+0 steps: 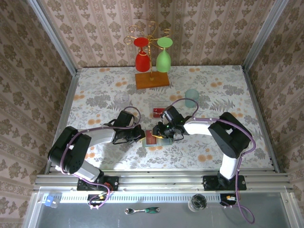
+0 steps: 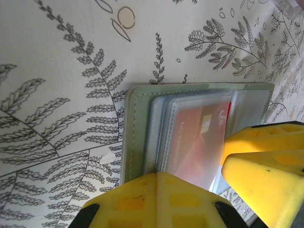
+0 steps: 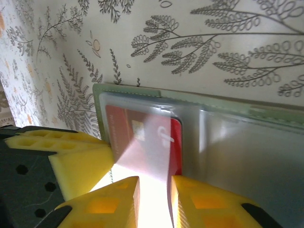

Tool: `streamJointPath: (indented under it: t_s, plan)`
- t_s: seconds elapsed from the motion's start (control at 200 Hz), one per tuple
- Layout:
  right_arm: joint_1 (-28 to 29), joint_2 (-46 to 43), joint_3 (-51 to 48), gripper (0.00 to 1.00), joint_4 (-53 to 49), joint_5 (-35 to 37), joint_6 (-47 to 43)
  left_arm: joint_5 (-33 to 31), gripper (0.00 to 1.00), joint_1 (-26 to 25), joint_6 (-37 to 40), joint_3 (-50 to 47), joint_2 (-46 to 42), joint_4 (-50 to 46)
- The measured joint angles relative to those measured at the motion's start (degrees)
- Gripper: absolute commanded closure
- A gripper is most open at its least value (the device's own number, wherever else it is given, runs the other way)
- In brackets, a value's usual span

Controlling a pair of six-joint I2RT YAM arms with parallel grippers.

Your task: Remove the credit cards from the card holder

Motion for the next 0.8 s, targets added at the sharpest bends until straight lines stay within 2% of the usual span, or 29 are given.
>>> streamJointPath:
  t_s: [0.34,0.55,0.8]
  plan:
    - [0.0,0.5,0.2,0.83,0.2,-0.8,0.5,0.2,0.95,0.0,0.0,0.0,0.3,0.5]
    - [0.2,0.5,0.3,0.73,0.2,-0.8,0.6,0.2,0.96,0.0,0.0,0.0,0.3,0.5]
    - [0.2,0.5,1.1,0.68,-1.2,-0.5,0.0,0.2,0.95,0.0,0.0,0.0,0.3,0.5]
